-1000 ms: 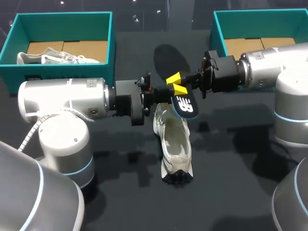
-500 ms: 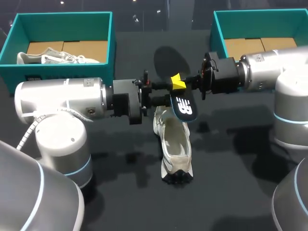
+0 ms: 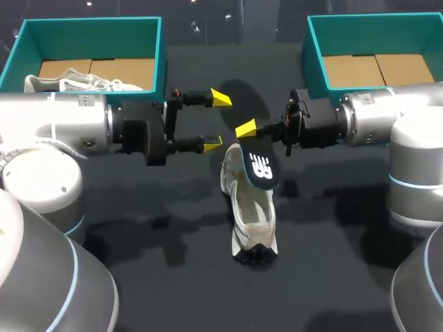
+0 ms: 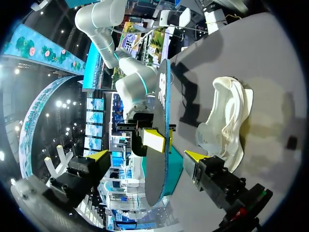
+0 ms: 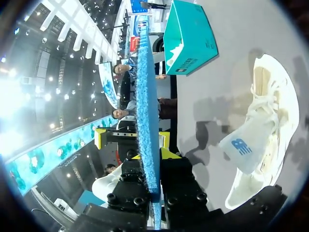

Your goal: Take the shoe out of the shoebox, open the shoe tongue, remove and reinsert the insole, then place the shoe into the shoebox

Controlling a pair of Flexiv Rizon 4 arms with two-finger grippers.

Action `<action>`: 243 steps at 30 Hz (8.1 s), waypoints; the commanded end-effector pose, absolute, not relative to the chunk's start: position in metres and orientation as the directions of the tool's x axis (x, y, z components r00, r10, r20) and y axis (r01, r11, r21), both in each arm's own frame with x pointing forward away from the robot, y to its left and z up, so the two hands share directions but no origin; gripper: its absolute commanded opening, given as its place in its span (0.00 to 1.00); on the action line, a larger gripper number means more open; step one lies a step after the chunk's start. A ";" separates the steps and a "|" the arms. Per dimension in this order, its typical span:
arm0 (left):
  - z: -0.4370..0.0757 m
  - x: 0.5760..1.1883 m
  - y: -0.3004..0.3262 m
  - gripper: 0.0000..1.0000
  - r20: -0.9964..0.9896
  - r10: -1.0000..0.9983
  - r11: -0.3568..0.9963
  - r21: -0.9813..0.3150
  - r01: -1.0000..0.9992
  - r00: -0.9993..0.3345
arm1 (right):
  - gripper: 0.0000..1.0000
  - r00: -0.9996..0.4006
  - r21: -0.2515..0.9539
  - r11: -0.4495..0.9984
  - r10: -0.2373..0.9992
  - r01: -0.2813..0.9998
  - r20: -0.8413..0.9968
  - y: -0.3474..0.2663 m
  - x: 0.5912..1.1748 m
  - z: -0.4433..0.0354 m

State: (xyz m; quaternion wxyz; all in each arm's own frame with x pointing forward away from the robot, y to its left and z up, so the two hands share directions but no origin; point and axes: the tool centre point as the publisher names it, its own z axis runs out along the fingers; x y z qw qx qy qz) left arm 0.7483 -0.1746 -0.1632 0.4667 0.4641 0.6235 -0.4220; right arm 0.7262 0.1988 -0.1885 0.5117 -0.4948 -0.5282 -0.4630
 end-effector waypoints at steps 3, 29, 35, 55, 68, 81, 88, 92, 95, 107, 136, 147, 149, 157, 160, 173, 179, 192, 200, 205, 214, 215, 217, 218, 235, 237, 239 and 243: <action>-0.158 0.745 -0.163 1.00 -0.967 0.212 0.207 -0.095 0.974 -0.139 | 0.00 0.014 -0.018 0.080 0.048 0.997 0.999 0.204 0.727 -0.191; -0.114 0.795 -0.137 1.00 -0.746 0.661 0.098 -0.015 0.995 -0.076 | 0.00 0.014 -0.018 0.080 0.048 0.997 0.999 0.204 0.727 -0.191; -0.114 0.795 -0.137 1.00 -0.746 0.661 0.098 -0.015 0.995 -0.076 | 0.00 0.014 -0.018 0.080 0.048 0.997 0.999 0.204 0.727 -0.191; -0.086 0.815 -0.166 1.00 -0.437 0.898 0.055 -0.025 0.998 -0.060 | 0.00 0.014 -0.018 0.080 0.048 0.997 0.999 0.204 0.727 -0.191; -0.092 0.814 -0.184 1.00 -0.264 0.963 0.056 0.010 0.998 -0.051 | 0.00 0.014 -0.018 0.080 0.048 0.997 0.999 0.204 0.727 -0.191; -0.098 0.812 -0.195 1.00 -0.171 0.982 0.087 0.024 0.996 -0.081 | 0.00 0.014 -0.018 0.080 0.048 0.997 0.999 0.204 0.727 -0.191; -0.105 0.812 -0.199 1.00 -0.140 0.984 0.115 0.019 0.993 -0.112 | 0.00 0.014 -0.018 0.080 0.048 0.997 0.999 0.204 0.727 -0.191; -0.107 0.813 -0.201 1.00 -0.130 0.983 0.135 0.013 0.991 -0.132 | 0.00 0.014 -0.018 0.080 0.048 0.997 0.999 0.204 0.727 -0.191; -0.107 0.813 -0.202 1.00 -0.128 0.982 0.142 0.008 0.990 -0.140 | 0.00 0.014 -0.018 0.080 0.048 0.997 0.999 0.204 0.727 -0.191; -0.104 0.811 -0.199 1.00 -0.248 0.957 0.137 -0.061 0.989 -0.148 | 0.00 0.014 -0.018 0.080 0.048 0.997 0.999 0.204 0.727 -0.191; -0.130 0.791 -0.132 1.00 -0.805 0.561 0.056 -0.198 0.979 -0.195 | 0.00 0.014 -0.018 0.080 0.048 0.997 0.999 0.204 0.727 -0.191; -0.130 0.791 -0.132 1.00 -0.805 0.561 0.056 -0.198 0.979 -0.195 | 0.00 0.014 -0.018 0.080 0.048 0.997 0.999 0.204 0.727 -0.191; -0.130 0.791 -0.132 1.00 -0.805 0.561 0.056 -0.198 0.979 -0.195 | 0.00 0.014 -0.018 0.080 0.048 0.997 0.999 0.204 0.727 -0.191; -0.139 0.785 -0.126 1.00 -0.888 0.422 0.125 -0.142 0.982 -0.182 | 0.00 0.014 -0.018 0.080 0.048 0.997 0.999 0.204 0.727 -0.191; -0.141 0.785 -0.126 1.00 -0.917 0.360 0.136 -0.131 0.982 -0.172 | 0.00 0.014 -0.018 0.080 0.048 0.997 0.999 0.204 0.727 -0.191; -0.140 0.784 -0.120 1.00 -0.934 0.338 0.070 -0.096 0.993 -0.115 | 0.00 0.014 -0.018 0.080 0.048 0.997 0.999 0.204 0.727 -0.191; -0.154 0.787 -0.128 1.00 -0.947 0.298 0.137 -0.083 0.987 -0.121 | 0.00 0.014 -0.018 0.080 0.048 0.997 0.999 0.204 0.727 -0.191; -0.159 0.789 -0.130 1.00 -0.951 0.284 0.136 -0.087 0.987 -0.123 | 0.00 0.014 -0.018 0.080 0.048 0.997 0.999 0.204 0.727 -0.191; -0.178 0.787 -0.143 1.00 -0.969 0.196 0.165 -0.117 0.979 -0.149 | 0.00 0.018 -0.020 0.076 0.028 0.997 0.999 0.206 0.728 -0.191; -0.184 0.785 -0.148 1.00 -0.979 0.143 0.200 -0.118 0.973 -0.148 | 0.00 0.013 -0.012 0.056 -0.014 0.998 1.000 0.207 0.727 -0.191; -0.192 0.782 -0.157 0.81 -0.981 0.110 0.196 -0.134 0.971 -0.157 | 0.00 0.049 -0.049 0.022 -0.030 0.999 0.998 0.207 0.726 -0.190; -0.193 0.781 -0.158 0.74 -0.982 0.108 0.194 -0.134 0.972 -0.157 | 0.00 0.052 -0.051 0.020 -0.033 0.998 0.998 0.207 0.726 -0.190; -0.194 0.780 -0.161 0.69 -0.982 0.103 0.185 -0.135 0.973 -0.156 | 0.00 0.058 -0.058 0.017 -0.034 0.998 0.998 0.207 0.725 -0.190; -0.195 0.779 -0.162 0.69 -0.983 0.102 0.183 -0.134 0.974 -0.154 | 0.00 0.060 -0.060 0.015 -0.034 0.998 0.998 0.207 0.725 -0.190; -0.198 0.768 -0.187 0.48 -0.988 0.077 0.157 -0.120 0.980 -0.133 | 0.00 0.072 -0.070 0.043 -0.056 0.997 0.996 0.210 0.719 -0.194; -0.199 0.767 -0.189 0.48 -0.988 0.078 0.155 -0.118 0.981 -0.131 | 0.00 0.072 -0.070 0.048 -0.056 0.996 0.996 0.210 0.719 -0.195; -0.199 0.768 -0.191 0.47 -0.988 0.078 0.154 -0.118 0.981 -0.132 | 0.00 0.073 -0.070 0.051 -0.055 0.996 0.996 0.210 0.719 -0.195; -0.201 0.768 -0.195 0.44 -0.988 0.078 0.156 -0.120 0.980 -0.133 | 0.00 0.067 -0.064 0.053 -0.063 0.997 0.996 0.211 0.719 -0.195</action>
